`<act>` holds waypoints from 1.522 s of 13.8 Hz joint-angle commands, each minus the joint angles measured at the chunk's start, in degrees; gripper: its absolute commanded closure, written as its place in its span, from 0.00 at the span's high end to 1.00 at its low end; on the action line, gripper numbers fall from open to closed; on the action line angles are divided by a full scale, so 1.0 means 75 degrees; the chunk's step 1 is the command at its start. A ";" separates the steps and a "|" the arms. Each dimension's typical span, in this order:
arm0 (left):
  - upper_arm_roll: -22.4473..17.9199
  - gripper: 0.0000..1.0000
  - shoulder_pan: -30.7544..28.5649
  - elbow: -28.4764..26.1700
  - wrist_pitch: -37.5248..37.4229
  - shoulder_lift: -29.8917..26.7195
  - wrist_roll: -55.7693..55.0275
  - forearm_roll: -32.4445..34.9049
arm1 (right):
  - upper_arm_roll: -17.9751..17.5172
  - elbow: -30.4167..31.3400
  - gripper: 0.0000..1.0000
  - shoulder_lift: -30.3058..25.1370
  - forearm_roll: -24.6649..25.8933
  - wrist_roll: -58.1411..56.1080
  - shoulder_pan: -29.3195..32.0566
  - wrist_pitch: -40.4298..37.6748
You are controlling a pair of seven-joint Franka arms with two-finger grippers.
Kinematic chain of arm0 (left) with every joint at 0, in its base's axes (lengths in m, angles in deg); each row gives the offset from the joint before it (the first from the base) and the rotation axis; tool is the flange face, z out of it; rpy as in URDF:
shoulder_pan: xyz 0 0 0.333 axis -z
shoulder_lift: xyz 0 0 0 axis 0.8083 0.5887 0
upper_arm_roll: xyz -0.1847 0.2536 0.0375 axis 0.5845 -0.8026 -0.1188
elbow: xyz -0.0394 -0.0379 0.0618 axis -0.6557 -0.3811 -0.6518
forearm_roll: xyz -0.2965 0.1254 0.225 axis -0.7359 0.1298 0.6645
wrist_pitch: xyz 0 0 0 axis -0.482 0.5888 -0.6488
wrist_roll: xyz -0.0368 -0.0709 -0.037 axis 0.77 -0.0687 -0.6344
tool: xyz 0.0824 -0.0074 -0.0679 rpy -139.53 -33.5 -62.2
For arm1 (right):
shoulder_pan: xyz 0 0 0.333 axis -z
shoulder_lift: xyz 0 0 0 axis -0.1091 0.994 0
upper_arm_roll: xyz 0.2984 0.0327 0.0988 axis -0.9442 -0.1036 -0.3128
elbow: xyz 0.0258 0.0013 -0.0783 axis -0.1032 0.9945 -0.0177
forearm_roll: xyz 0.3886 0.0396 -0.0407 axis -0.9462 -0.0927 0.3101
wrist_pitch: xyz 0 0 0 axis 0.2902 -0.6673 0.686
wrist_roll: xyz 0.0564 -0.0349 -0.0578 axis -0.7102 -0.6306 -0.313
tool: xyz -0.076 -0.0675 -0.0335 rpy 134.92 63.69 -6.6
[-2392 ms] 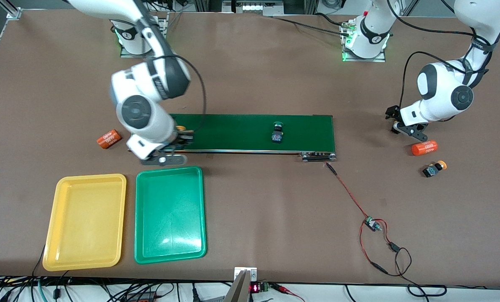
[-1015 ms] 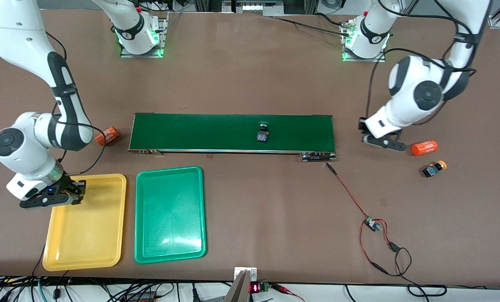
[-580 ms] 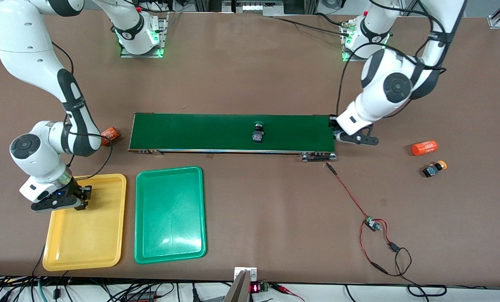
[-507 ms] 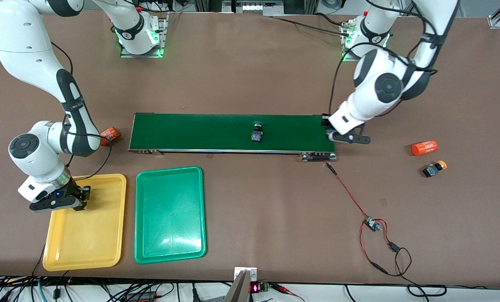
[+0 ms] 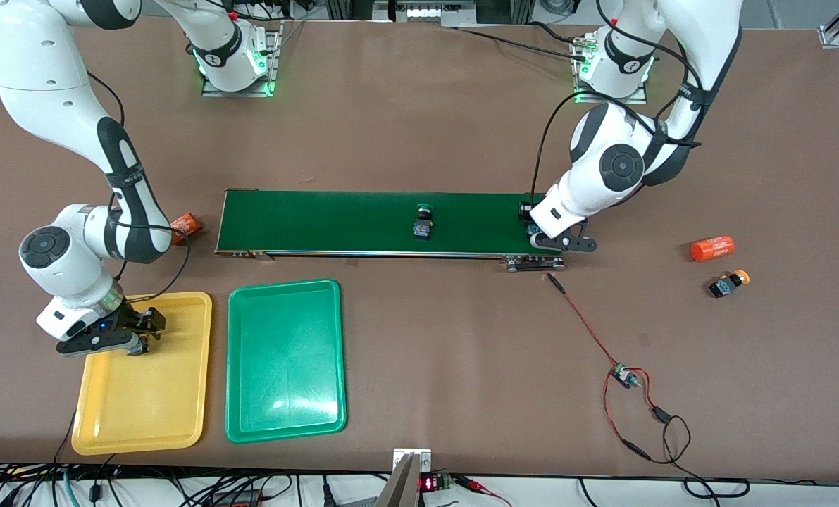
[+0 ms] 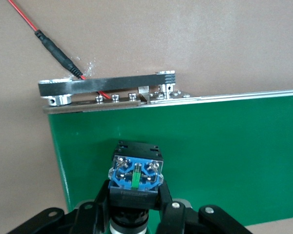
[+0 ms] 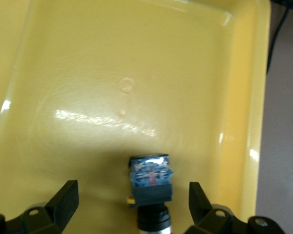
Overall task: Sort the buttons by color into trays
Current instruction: 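Release the button in the yellow tray while the left gripper lowers another, then reach the right gripper to the belt while the left gripper returns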
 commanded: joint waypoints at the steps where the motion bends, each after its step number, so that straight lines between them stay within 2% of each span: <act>1: -0.0050 0.00 0.0150 0.0169 0.0294 0.0248 0.0001 -0.0105 | -0.0478 -0.0003 1.00 -0.0692 0.0006 0.0160 0.0126 -0.1448; 3: -0.0050 0.00 0.0151 0.0169 0.0307 0.0296 0.0001 -0.0105 | -0.0713 -0.0026 1.00 -0.1196 -0.0005 0.0547 0.0149 -0.2574; 5: -0.0050 0.09 0.0163 0.0169 0.0295 0.0308 0.0059 -0.0070 | -0.0877 -0.0038 1.00 -0.1642 -0.0029 0.0993 0.0114 -0.3559; 6: -0.0050 0.40 0.0163 0.0180 0.0307 0.0366 0.0082 -0.0070 | -0.0959 -0.0038 1.00 -0.1806 -0.0226 0.1064 0.0126 -0.3935; 7: -0.0050 0.98 0.0163 0.0262 0.0307 0.0413 0.0094 -0.0058 | -0.1007 -0.0050 1.00 -0.1936 -0.0680 0.1076 0.0126 -0.4391; 9: -0.0050 1.00 0.0151 0.0286 0.0214 0.0250 0.0083 -0.0034 | -0.1042 -0.0097 1.00 -0.2205 -0.1199 0.1262 0.0021 -0.5072; 13: -0.0050 1.00 0.0023 0.0333 -0.0184 -0.0488 0.0269 -0.0034 | -0.1183 -0.0108 1.00 -0.2838 -0.1212 0.2609 -0.0669 -0.5941; 15: -0.0097 1.00 -0.0642 0.0391 -0.0407 -0.0653 0.0794 -0.0034 | -0.1206 -0.0201 1.00 -0.2945 -0.1224 0.3253 -0.1219 -0.6164; 19: -0.0144 1.00 -0.2470 0.0356 -0.0431 -0.0653 0.1054 0.0024 | -0.1171 -0.0471 1.00 -0.2747 -0.1201 0.4507 -0.2554 -0.6177; 21: -0.0179 1.00 -0.3116 0.0368 -0.0443 -0.0595 0.1755 0.0805 | -0.1124 -0.0460 1.00 -0.2547 -0.1212 0.4708 -0.3012 -0.6037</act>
